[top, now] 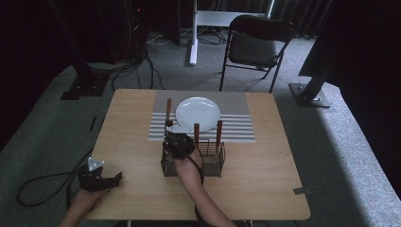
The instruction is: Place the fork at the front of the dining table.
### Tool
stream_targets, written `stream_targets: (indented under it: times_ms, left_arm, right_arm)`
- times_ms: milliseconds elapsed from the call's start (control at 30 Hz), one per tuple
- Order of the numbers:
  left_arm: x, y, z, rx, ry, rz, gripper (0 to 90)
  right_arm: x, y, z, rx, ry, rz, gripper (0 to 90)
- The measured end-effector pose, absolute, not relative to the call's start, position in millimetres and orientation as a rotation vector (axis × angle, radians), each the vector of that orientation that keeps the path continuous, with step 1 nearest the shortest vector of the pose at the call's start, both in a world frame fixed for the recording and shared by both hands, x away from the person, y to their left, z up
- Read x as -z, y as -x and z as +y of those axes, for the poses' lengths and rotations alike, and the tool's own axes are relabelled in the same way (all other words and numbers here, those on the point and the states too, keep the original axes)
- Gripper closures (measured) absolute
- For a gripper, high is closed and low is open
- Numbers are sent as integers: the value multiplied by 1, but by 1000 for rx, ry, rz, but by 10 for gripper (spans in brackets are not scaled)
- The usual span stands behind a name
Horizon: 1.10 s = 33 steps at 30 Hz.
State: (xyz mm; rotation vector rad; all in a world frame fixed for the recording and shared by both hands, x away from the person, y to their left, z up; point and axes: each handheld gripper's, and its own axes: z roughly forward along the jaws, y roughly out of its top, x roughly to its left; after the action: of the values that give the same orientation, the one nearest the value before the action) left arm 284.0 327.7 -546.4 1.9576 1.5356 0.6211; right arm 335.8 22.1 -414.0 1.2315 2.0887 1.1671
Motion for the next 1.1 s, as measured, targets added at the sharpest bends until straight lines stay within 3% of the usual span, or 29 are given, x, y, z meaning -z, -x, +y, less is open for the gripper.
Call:
stream_targets:
  times_ms: [433,1100]
  left_arm:
    - [546,-284,328,-620,-1959,1536,0]
    - [546,-284,328,-619,-1958,1537,0]
  right_arm:
    - [410,-330,17,-1257,-1251,2058,764]
    - [360,-320,7,-1340,-1181,1997,764]
